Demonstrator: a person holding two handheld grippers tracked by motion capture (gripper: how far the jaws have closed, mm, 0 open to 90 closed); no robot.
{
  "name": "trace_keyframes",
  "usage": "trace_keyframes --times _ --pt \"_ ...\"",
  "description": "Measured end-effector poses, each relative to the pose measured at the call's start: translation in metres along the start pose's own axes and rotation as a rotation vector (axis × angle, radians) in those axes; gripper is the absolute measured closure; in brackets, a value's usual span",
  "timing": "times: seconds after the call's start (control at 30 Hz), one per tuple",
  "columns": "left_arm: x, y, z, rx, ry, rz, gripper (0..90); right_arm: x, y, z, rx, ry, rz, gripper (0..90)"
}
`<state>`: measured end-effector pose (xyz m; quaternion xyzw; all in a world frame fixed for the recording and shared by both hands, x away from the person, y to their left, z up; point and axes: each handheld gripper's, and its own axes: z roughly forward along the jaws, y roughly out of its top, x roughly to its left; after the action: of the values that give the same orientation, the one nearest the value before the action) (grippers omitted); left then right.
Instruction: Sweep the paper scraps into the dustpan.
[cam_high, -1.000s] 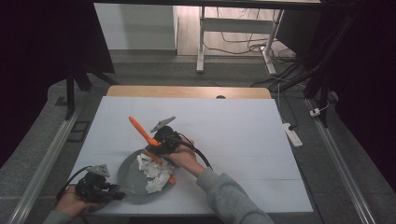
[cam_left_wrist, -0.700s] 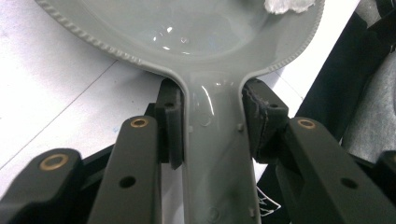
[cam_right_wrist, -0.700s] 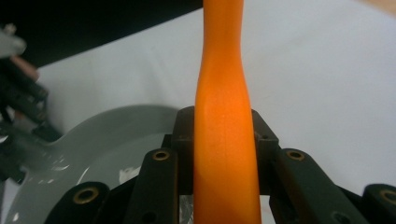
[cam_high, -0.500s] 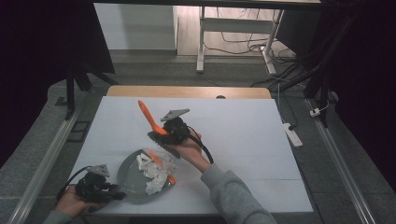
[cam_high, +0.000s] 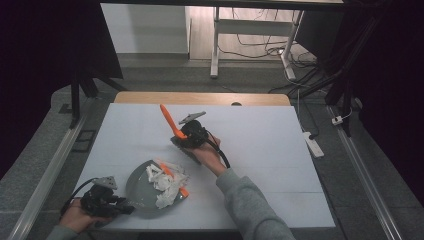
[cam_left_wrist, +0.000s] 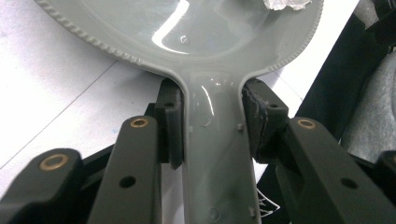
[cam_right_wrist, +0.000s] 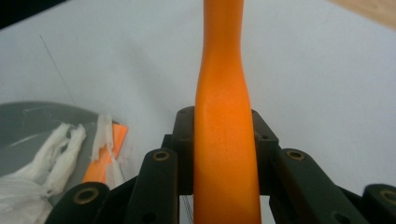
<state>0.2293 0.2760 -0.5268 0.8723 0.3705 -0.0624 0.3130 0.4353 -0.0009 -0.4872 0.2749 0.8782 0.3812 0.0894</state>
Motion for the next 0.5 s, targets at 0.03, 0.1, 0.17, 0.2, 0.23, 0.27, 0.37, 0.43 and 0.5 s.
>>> trace_keyframes --times 0.03,0.1,0.17,0.2,0.23,0.27,0.37,0.43,0.5 --pt "0.000 0.000 0.000 0.000 0.001 0.000 62.0 0.001 -0.001 0.002 0.013 0.000 0.000 70.2" --pt "0.000 0.000 0.000 0.000 0.002 -0.001 62.0 0.006 -0.002 0.006 0.034 0.015 -0.010 70.2" --pt "0.000 0.001 0.000 0.001 0.004 -0.001 62.0 0.015 -0.002 0.010 0.054 0.042 -0.029 70.2" --pt "0.000 0.001 0.000 0.001 0.003 -0.002 62.0 0.021 -0.001 0.012 0.059 0.049 -0.046 70.2" --pt "0.000 0.001 0.000 0.001 0.003 -0.002 62.0 0.026 -0.001 0.014 0.062 0.055 -0.056 70.2" --pt "0.000 0.001 0.001 0.000 0.004 -0.002 62.0 0.032 -0.001 0.015 0.071 0.065 -0.054 70.2" --pt "-0.001 0.001 0.001 -0.002 0.004 -0.003 62.0 0.048 -0.002 0.017 0.084 0.091 -0.089 70.1" --pt "-0.001 0.002 0.001 0.001 0.006 0.001 62.0 0.055 -0.003 0.017 0.078 0.106 -0.104 70.1" --pt "-0.001 0.003 0.001 0.000 0.007 0.000 62.0 0.060 -0.003 0.016 0.073 0.133 -0.093 70.1"
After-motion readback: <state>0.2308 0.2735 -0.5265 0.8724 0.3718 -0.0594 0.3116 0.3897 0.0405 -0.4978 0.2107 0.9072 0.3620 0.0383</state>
